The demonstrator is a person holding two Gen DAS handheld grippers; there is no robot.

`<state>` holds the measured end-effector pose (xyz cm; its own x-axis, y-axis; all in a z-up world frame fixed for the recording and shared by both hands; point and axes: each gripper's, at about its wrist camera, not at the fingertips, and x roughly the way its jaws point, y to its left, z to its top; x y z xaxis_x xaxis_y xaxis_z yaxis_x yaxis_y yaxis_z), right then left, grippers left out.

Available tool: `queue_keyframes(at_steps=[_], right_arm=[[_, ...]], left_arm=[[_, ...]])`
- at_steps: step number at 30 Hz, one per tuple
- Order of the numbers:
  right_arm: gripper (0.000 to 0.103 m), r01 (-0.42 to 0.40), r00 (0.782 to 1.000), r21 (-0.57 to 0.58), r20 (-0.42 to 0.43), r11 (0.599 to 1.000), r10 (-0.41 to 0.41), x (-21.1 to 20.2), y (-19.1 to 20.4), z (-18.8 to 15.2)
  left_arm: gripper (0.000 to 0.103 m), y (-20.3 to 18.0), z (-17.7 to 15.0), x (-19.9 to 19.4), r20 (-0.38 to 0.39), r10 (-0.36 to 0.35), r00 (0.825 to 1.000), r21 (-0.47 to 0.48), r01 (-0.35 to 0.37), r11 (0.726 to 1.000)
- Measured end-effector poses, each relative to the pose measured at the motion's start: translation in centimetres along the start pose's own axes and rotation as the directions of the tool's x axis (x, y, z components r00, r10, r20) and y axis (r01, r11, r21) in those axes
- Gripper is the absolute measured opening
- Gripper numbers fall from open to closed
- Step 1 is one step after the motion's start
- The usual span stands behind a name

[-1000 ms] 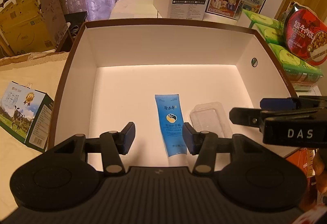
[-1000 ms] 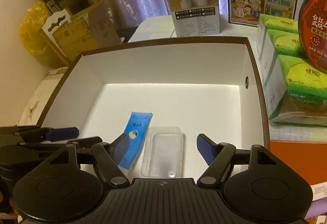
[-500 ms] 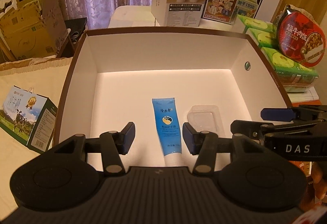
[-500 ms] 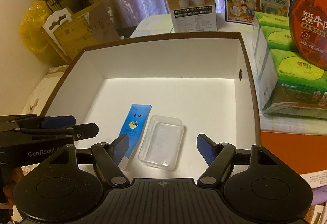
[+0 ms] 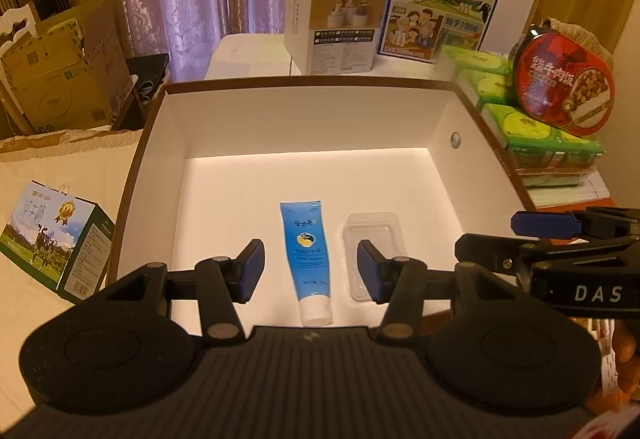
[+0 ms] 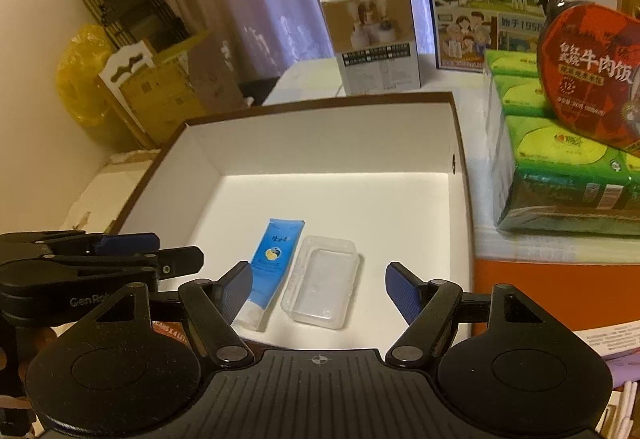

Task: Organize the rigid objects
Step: 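Withdraw both tools from the box back toward the mat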

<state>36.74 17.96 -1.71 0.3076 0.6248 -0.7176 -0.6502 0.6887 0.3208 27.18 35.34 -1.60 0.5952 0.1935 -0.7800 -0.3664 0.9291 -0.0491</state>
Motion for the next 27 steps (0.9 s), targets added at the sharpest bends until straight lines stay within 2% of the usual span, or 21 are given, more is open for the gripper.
queue_keyframes(at_steps=[8, 14, 27], right_arm=[[0.071, -0.039, 0.999, 0.006, 0.029, 0.999, 0.039, -4.0, -1.4, -1.5], [0.071, -0.100, 0.994, 0.018, 0.043, 0.995, 0.099, -7.2, -3.2, -3.1], [0.071, -0.112, 0.993, -0.022, 0.021, 0.993, 0.112, -13.7, -7.2, -8.1]], left_arm=[[0.047, -2.8, -1.1, -2.8, 0.030, -0.019, 0.999, 0.000, 0.019, 1.000], [0.050, -5.2, -2.9, -4.8, 0.046, -0.036, 0.998, 0.008, 0.036, 0.999], [0.050, -11.5, -8.1, -7.1, 0.013, -0.067, 0.998, -0.016, 0.067, 0.998]])
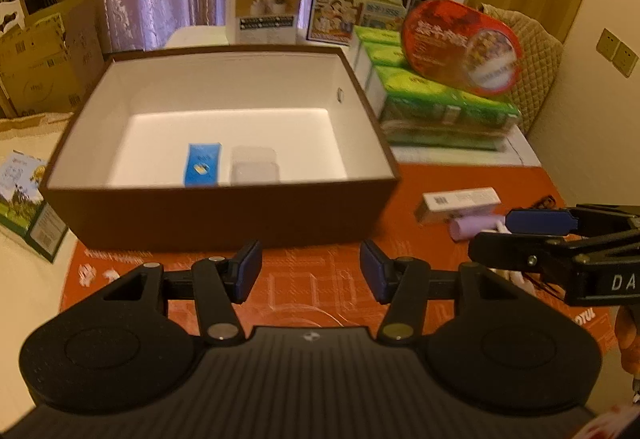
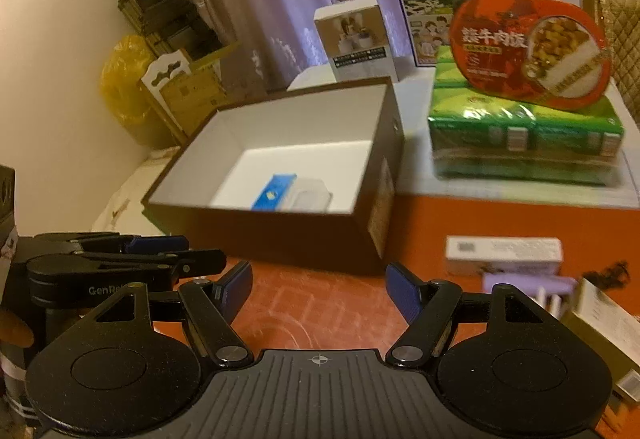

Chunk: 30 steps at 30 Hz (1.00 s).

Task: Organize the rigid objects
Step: 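Withdraw both tools from the box back toward the mat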

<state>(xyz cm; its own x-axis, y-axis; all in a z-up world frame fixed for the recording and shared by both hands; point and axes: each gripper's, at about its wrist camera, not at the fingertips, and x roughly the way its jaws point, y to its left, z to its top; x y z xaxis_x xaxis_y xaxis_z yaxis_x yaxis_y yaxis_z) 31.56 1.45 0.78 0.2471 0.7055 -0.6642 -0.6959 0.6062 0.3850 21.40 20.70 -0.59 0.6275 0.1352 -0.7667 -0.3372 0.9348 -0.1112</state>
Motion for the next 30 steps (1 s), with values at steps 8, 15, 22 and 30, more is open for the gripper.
queue_keyframes(at_steps=[8, 15, 22, 30], right_arm=[[0.071, 0.017, 1.000, -0.021, -0.018, 1.000, -0.017, -3.4, -2.1, -3.1], [0.071, 0.061, 0.998, -0.005, -0.021, 0.998, -0.061, -6.6, -4.8, -5.6], [0.071, 0.118, 0.993, 0.057, -0.032, 0.991, -0.116, -9.4, -7.7, -8.0], [0.071, 0.190, 0.981, 0.112, -0.047, 0.975, -0.186, -12.1, -10.6, -10.3]], left_arm=[[0.050, -3.7, -2.6, -0.6, -0.027, -0.011, 1.000, -0.004, 0.011, 1.000], [0.050, -7.2, -4.8, -0.1, -0.071, -0.047, 0.996, 0.020, 0.048, 0.999], [0.050, -10.7, -5.9, 0.5, -0.109, -0.089, 0.990, 0.063, 0.096, 0.993], [0.050, -14.3, -6.7, 1.4, -0.136, -0.134, 0.982, 0.105, 0.149, 0.983]])
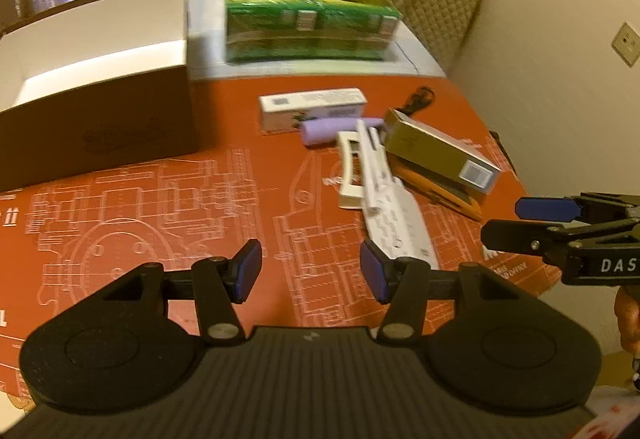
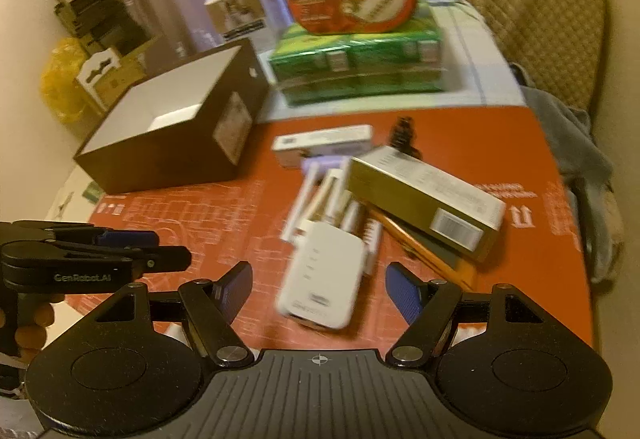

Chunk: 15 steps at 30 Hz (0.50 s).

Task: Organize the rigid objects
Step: 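Withdraw both tools from the box back toward the mat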

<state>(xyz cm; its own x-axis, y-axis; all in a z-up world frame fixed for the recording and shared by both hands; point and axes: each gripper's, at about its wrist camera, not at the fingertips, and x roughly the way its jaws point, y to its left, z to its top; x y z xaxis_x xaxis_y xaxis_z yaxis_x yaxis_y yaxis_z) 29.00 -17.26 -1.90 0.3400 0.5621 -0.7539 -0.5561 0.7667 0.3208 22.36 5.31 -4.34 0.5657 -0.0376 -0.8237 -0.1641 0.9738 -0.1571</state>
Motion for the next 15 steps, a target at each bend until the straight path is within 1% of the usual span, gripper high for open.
queue_keyframes(at_steps=[3, 10, 15], right_arm=[[0.071, 0.032, 0.999, 0.008, -0.005, 0.999, -0.032, -0.4, -1.0, -0.6], [0.071, 0.065, 0.998, 0.033, -0.028, 0.997, -0.065, -0.8, -3.3, -1.9], [0.071, 0.086, 0.996, 0.054, -0.035, 0.995, -0.084, -1.1, -4.7, -2.4]], left_arm=[[0.050, -1.4, -0.1, 0.5, -0.006, -0.012, 1.000, 0.023, 0.012, 1.000], [0.051, -4.5, 0.0, 2.0, -0.017, -0.039, 0.999, 0.077, 0.040, 0.996], [0.052, -6.3, 0.2, 3.5, -0.033, -0.042, 0.999, 0.106, 0.045, 0.993]])
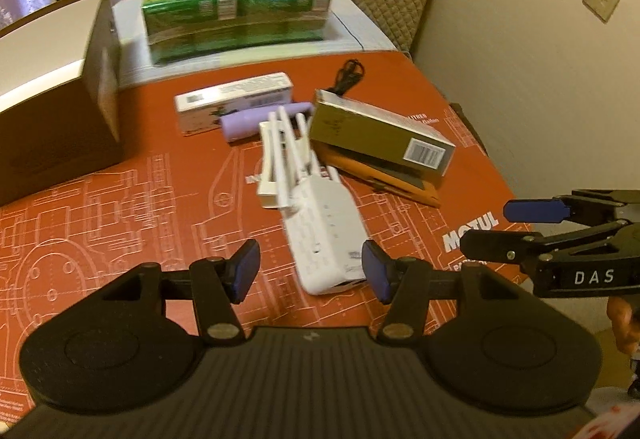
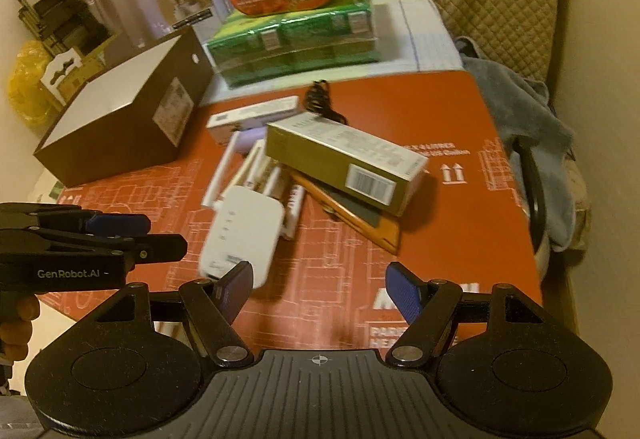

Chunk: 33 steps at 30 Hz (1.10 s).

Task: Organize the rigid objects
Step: 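Withdraw both tools from the box back toward the mat, then grasp the white WiFi repeater with the left tool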

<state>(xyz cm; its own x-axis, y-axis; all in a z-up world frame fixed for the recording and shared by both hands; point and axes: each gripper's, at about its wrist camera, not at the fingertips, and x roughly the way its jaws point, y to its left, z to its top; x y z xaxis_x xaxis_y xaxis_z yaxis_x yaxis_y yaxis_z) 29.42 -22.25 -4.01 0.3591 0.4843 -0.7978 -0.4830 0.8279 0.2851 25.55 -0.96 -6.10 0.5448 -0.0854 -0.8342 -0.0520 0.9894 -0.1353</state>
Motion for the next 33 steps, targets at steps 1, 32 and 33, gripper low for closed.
queue_keyframes(at_steps=[1, 32, 33], right_arm=[[0.071, 0.004, 1.000, 0.004, -0.001, 1.000, -0.004, 0.0, -0.3, -0.1], [0.071, 0.002, 0.998, 0.065, -0.063, 0.998, 0.002, 1.3, -5.3, -0.2], [0.071, -0.001, 0.998, 0.061, -0.064, 0.998, 0.005, 1.4, -5.2, -0.2]], left_arm=[[0.053, -0.4, 0.1, 0.4, -0.005, 0.003, 1.000, 0.008, -0.003, 1.000], [0.058, -2.9, -0.6, 6.0, -0.005, 0.229, 0.973, 0.133, -0.226, 0.965], [0.057, -2.4, -0.8, 5.7, 0.000, 0.230, 0.973, 0.126, -0.228, 0.966]])
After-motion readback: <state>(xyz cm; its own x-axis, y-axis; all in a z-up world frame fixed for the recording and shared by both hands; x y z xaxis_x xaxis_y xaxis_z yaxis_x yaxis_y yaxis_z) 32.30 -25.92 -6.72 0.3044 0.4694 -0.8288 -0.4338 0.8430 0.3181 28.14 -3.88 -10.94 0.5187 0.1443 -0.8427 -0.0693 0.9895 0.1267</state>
